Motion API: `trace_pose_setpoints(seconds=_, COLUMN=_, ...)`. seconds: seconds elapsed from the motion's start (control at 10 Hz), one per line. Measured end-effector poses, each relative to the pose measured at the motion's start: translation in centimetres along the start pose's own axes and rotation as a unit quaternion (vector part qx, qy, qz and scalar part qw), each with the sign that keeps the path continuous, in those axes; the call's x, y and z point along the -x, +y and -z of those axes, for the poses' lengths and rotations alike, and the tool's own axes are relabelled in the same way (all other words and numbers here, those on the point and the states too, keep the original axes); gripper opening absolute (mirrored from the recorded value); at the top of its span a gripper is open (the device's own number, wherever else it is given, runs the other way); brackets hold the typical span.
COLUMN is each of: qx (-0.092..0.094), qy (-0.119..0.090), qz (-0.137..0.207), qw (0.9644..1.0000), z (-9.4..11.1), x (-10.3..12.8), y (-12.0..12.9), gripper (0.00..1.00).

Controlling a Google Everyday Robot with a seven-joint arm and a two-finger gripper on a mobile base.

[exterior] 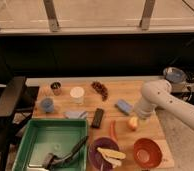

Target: Place apple in metal cup

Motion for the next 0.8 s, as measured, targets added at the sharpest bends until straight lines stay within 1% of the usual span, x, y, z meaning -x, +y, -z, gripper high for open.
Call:
trace_pose_setpoints(seconds=0.2, qx=0.001, qy=-0.006, qz=-0.007, qw=1.0000, z=-0.7, x=-0.7, y=-0.6, gripper=0.65)
trace_pose_setpoints(seconds=0.4, qx=0.008, qy=-0.010, qz=-0.016, qw=0.9998, z=-1.6, x=-1.4, y=-1.0, gripper=0.65)
trace_pose_setpoints(seconds=0.5, qx=0.011, qy=-0.011, qz=-0.017, qw=0.9997, z=-1.9, x=-1.5, y=-1.2, gripper=0.60)
trace_pose_setpoints(seconds=0.6, qx=0.013, qy=-0.012, qz=-0.017, qw=0.9997, z=-2.1, x=-1.5, y=-1.2, gripper=0.52)
trace_pose_setpoints(seconds=0.7, qx=0.013, qy=-0.012, qz=-0.019, qw=0.9997, z=-2.2, x=-1.6, y=-1.2, gripper=0.43)
trace_pose_setpoints(seconds=0.8, qx=0.013, qy=-0.012, qz=-0.023, qw=0.9996, z=-2.2, x=-1.7, y=-1.3, gripper=0.31)
